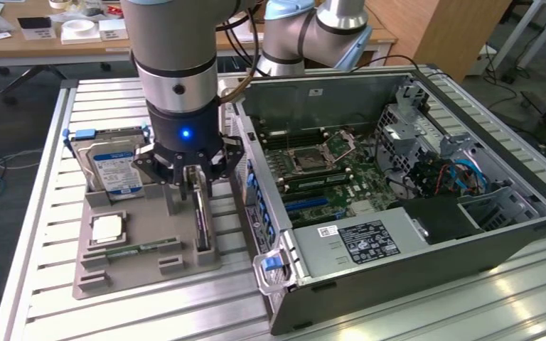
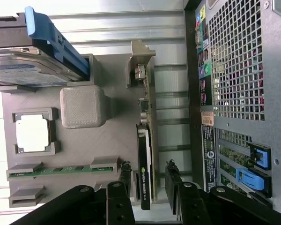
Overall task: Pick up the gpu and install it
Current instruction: 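Pick up the gpu and move the gpu toward the slot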
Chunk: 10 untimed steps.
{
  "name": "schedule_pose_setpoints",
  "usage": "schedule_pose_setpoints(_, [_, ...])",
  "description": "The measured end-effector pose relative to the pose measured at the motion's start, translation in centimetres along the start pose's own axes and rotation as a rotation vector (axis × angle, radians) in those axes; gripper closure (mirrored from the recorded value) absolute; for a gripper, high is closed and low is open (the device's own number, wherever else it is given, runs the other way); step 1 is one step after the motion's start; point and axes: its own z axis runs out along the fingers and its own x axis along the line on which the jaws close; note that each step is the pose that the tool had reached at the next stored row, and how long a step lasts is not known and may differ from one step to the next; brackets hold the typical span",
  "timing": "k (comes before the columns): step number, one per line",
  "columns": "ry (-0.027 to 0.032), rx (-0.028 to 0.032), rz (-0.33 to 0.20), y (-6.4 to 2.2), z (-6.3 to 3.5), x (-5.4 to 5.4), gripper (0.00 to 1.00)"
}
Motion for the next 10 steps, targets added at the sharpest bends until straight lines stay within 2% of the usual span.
schedule_pose_setpoints(10, [0.0001, 0.0001, 0.000, -0.03, 0.69, 0.02, 0.57])
